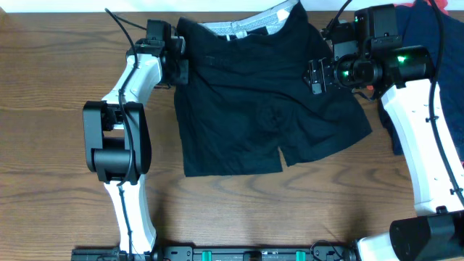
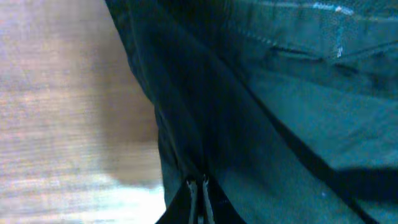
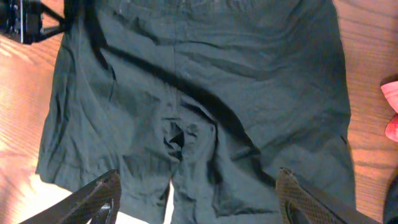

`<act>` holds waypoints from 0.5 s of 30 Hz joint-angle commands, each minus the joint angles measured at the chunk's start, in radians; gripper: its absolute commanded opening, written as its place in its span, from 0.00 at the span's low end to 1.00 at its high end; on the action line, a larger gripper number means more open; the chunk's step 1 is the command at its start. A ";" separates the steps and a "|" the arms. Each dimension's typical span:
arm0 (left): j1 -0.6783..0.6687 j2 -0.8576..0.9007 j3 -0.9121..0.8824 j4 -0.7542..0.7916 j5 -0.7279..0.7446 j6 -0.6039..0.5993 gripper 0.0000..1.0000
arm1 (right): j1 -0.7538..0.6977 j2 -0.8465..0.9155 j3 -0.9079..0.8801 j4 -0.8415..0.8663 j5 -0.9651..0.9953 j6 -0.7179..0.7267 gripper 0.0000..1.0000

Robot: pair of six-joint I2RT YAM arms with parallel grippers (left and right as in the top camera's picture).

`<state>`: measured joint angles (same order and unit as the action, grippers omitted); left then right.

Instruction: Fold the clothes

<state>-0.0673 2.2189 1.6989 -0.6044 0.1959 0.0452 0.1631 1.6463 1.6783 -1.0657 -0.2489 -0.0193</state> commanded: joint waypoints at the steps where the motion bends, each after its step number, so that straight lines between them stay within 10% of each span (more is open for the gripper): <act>1: 0.006 0.006 0.020 -0.061 -0.003 -0.006 0.06 | 0.006 0.002 0.003 -0.001 0.010 -0.012 0.77; 15: 0.160 -0.055 0.020 -0.549 -0.006 -0.249 0.06 | 0.008 0.091 0.001 -0.002 0.010 0.015 0.76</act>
<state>0.0517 2.1929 1.7042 -1.0855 0.2028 -0.1593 0.1631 1.7004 1.6783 -1.0660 -0.2455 -0.0154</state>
